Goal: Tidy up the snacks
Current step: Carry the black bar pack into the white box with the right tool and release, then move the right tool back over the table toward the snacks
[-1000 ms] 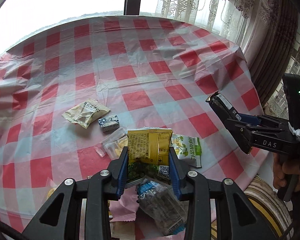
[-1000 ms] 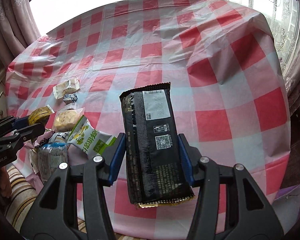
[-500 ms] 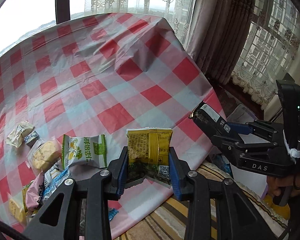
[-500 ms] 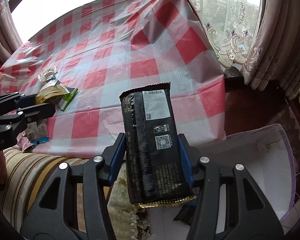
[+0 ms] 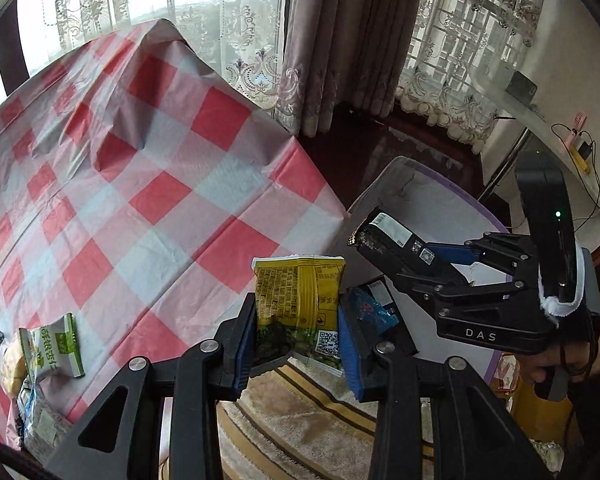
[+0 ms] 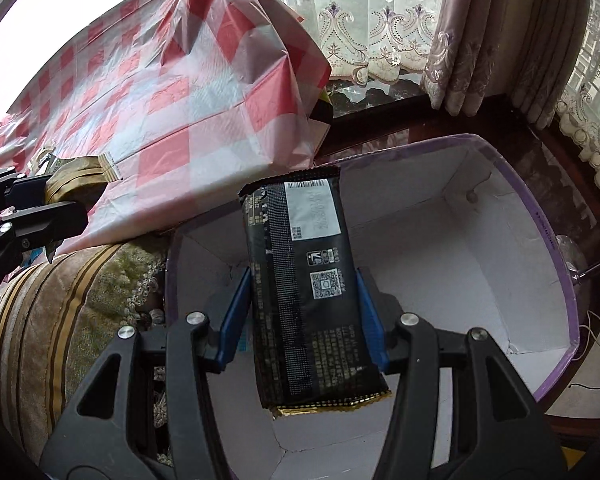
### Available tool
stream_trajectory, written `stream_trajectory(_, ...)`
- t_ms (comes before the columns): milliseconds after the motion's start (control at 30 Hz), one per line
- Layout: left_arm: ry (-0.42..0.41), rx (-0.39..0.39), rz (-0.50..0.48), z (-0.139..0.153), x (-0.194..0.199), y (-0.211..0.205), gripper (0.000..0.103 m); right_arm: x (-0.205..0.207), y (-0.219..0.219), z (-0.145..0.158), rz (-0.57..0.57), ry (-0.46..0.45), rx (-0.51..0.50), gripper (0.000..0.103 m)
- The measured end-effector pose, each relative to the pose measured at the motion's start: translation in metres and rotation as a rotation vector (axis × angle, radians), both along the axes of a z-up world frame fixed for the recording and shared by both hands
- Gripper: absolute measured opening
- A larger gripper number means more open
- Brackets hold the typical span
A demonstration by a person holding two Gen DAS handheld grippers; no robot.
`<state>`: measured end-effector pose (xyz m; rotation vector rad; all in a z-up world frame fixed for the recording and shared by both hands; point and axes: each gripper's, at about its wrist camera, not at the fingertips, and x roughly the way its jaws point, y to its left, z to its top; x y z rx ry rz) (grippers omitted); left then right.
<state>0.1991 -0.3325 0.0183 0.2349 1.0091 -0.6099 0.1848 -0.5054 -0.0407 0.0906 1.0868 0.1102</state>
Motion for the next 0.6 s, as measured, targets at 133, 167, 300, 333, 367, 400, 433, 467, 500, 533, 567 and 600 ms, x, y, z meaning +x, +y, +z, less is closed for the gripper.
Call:
stream_trajectory(133,0.026,-0.008,-0.036,-0.003,0.0,-0.018,0.041,0.0,-0.006,0.0,-0.001,-0.004,0.017,0.056)
stream_trajectory(167,0.033,0.0,-0.044,-0.005,0.0,-0.022,0.041,0.001,-0.006,0.0,-0.001,-0.003,0.018,0.056)
stream_trajectory(300,0.038,0.028,-0.038,-0.008,0.001,-0.026,0.056,0.002,-0.006,-0.001,0.009,-0.002,0.034,0.057)
stream_trajectory(333,0.034,0.022,-0.029,-0.007,0.002,-0.024,0.062,0.001,-0.005,-0.001,0.011,-0.004,0.035,0.058)
stream_trajectory(367,0.03,0.014,-0.017,-0.005,0.002,-0.021,0.064,0.001,-0.004,-0.001,0.013,-0.005,0.037,0.058)
stream_trajectory(400,0.026,0.005,-0.005,-0.003,0.003,-0.018,0.068,0.001,-0.004,0.0,0.014,-0.007,0.037,0.058)
stream_trajectory(433,0.024,-0.003,0.008,-0.002,0.003,-0.015,0.071,0.0,-0.003,0.001,0.016,-0.011,0.036,0.058)
stream_trajectory(467,0.023,-0.01,0.021,-0.001,0.004,-0.012,0.071,0.0,-0.001,0.002,0.019,-0.015,0.033,0.058)
stream_trajectory(500,0.02,-0.013,0.036,0.0,0.005,-0.009,0.072,0.0,0.0,0.003,0.023,-0.02,0.029,0.058)
stream_trajectory(533,0.014,-0.014,0.054,0.001,0.006,-0.006,0.072,-0.001,0.002,0.006,0.028,-0.027,0.026,0.058)
stream_trajectory(567,0.006,-0.013,0.072,0.002,0.006,-0.003,0.072,-0.001,0.004,0.008,0.033,-0.036,0.023,0.058)
stream_trajectory(600,-0.006,-0.01,0.091,0.004,0.005,0.0,0.072,-0.001,0.007,0.011,0.038,-0.045,0.017,0.059)
